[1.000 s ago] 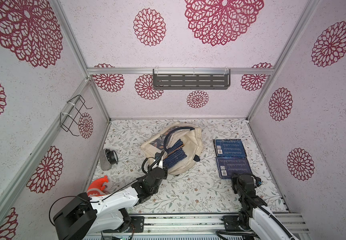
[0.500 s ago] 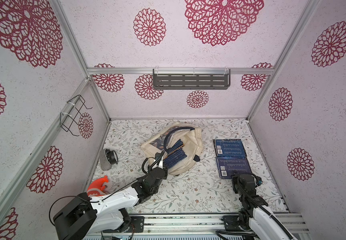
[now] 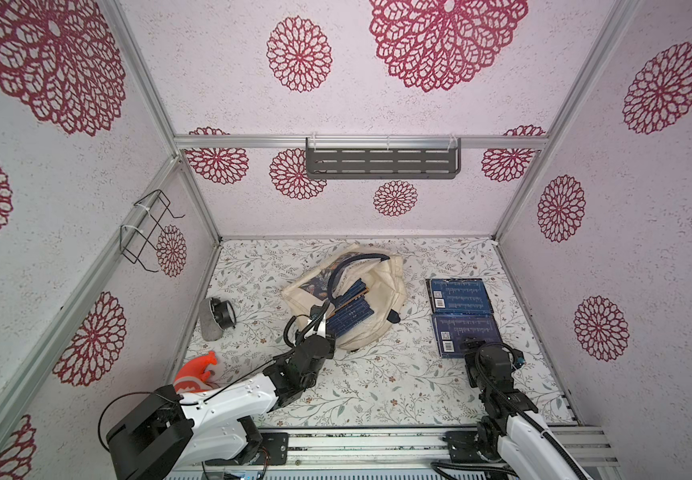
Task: Take out the books from the canvas bag
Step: Place the book on the book, then pick up the book from the canvas bag.
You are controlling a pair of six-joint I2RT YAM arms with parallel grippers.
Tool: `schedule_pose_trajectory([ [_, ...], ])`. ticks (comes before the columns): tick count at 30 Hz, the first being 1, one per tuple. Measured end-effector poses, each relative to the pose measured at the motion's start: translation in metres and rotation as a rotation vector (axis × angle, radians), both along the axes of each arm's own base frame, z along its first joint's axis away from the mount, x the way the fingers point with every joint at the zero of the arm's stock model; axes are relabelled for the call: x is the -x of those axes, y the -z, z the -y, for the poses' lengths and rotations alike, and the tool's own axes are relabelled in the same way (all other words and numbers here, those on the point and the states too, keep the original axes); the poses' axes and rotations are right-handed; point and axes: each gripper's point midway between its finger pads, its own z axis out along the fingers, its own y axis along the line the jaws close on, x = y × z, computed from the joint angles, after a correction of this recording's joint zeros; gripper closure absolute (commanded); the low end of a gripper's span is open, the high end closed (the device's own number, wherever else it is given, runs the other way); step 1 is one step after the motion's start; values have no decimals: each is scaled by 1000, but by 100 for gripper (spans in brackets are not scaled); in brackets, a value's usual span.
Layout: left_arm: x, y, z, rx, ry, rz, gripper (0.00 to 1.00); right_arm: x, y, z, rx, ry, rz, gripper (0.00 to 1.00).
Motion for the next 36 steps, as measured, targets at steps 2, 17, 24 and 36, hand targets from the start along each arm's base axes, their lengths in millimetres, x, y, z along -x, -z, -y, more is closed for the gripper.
schedule_pose_trajectory([
  [2, 0, 0, 0, -3, -1, 1, 100, -1, -8, 0, 8, -7, -7, 1],
  [17, 6, -4, -2, -3, 29, 7, 100, -31, -90, -79, 90, -322, 146, 6],
  [24, 11, 4, 0, -26, 63, 21, 100, -32, -96, -139, 134, -475, 168, 18],
  [36, 21, 5, -10, 9, 73, 67, 100, -39, -83, -261, 192, -705, 196, 33],
])
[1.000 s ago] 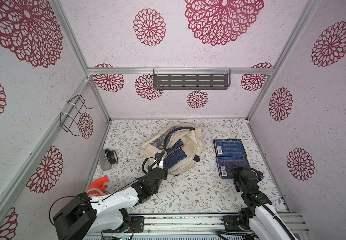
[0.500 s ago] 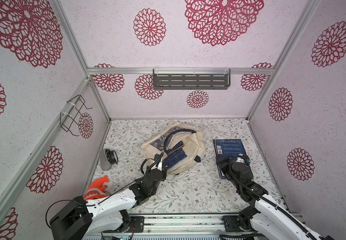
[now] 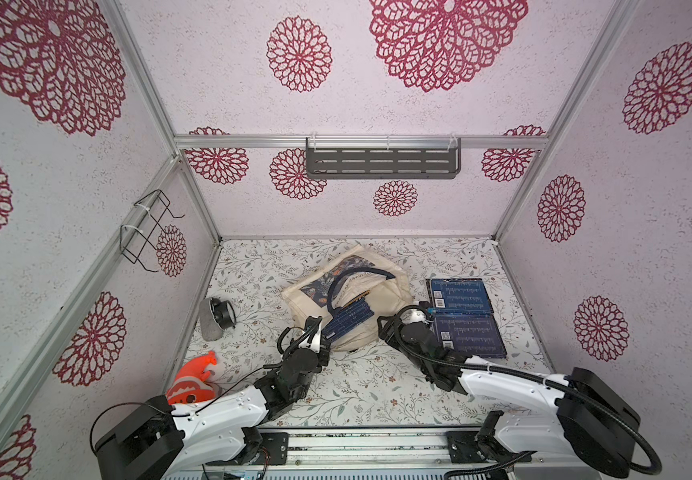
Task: Take out the books from the canvas bag
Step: Pick up the book from the canvas bag.
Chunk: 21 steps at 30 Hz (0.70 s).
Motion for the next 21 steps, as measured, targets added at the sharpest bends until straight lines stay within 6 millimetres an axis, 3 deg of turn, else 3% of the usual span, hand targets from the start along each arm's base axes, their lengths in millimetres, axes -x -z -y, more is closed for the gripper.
schedule_pose_trajectory([
  [10, 3, -1, -4, 19, -3, 6, 100, -23, 12, -56, -4, -31, 8, 40],
  [21, 2, 0, -4, 14, -5, 5, 100, -40, 45, -83, -30, -50, 14, 43],
])
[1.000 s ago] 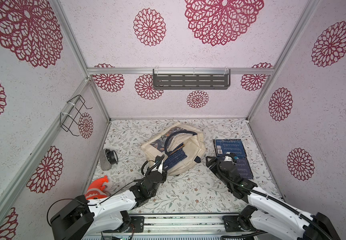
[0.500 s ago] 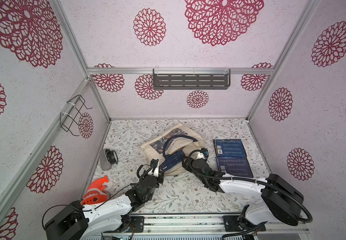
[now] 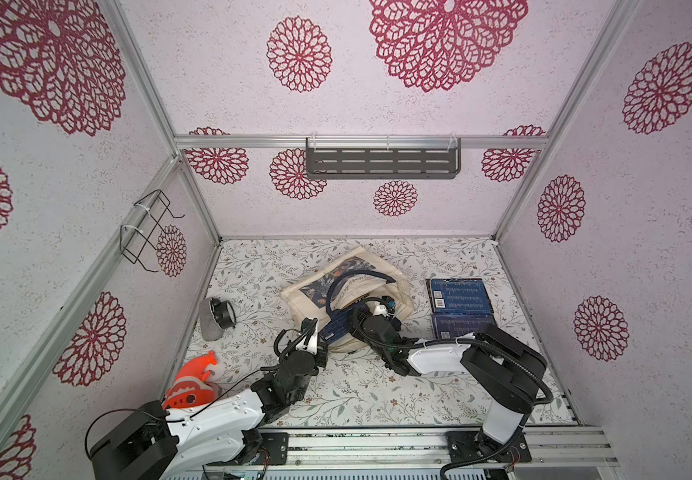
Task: Take out the books from the canvas bag
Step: Pick up the book from the canvas bag.
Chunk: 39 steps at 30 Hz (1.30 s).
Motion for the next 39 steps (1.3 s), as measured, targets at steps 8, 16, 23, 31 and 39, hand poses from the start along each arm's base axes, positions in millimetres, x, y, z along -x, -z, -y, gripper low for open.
schedule_pose_trajectory([
  [8, 1, -1, -1, 0, -3, 1, 100, -4, -4, -1, -62, 25, -3, 51],
  [16, 1, -4, -7, -5, -24, 8, 100, -1, 12, 2, -117, 66, -63, 53],
  [23, 2, -3, -8, -11, -25, 3, 100, 5, 15, 3, -147, 81, -88, 52],
  [31, 0, 0, -6, -22, -26, -4, 100, 20, 32, 9, -114, 80, -150, 50],
  [39, 0, 0, -6, -23, -26, -4, 100, 20, 35, 6, -107, 76, -153, 51],
])
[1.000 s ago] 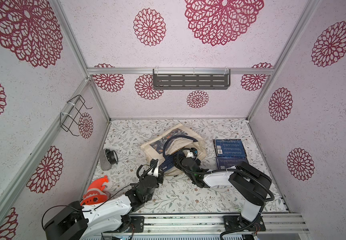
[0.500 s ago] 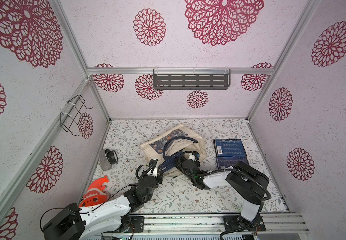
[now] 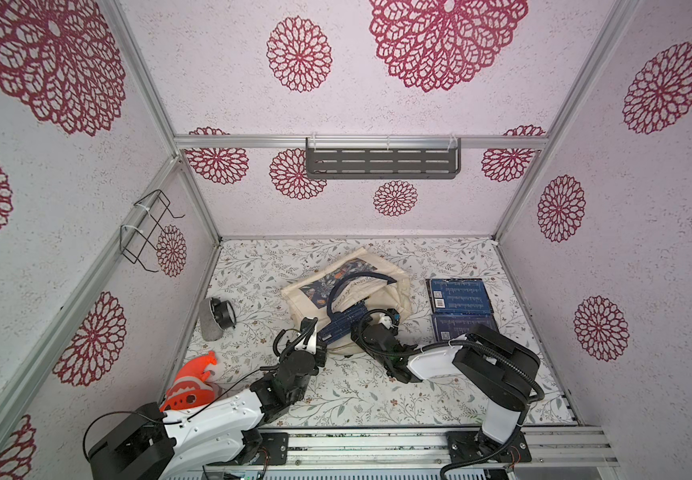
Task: Take out the books from the canvas bag
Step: Pick up the book from the canvas bag.
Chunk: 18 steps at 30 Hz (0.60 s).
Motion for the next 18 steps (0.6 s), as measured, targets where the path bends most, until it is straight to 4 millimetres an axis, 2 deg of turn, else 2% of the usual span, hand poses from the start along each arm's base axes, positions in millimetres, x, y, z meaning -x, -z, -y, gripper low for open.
schedule_pose_trajectory([
  [6, 0, 0, 0, 0, 0, 0, 100, -7, 9, -9, -17, -14, 31, 57],
  [10, 0, 0, 0, 0, 0, 0, 100, -13, 9, -13, -9, -26, 62, 76],
  [14, 0, 2, 0, -7, 2, -7, 100, -17, 4, -15, -55, -9, 66, 88],
  [18, 0, 2, 0, -8, 0, -7, 100, -20, 0, -16, -77, -13, 71, 94],
])
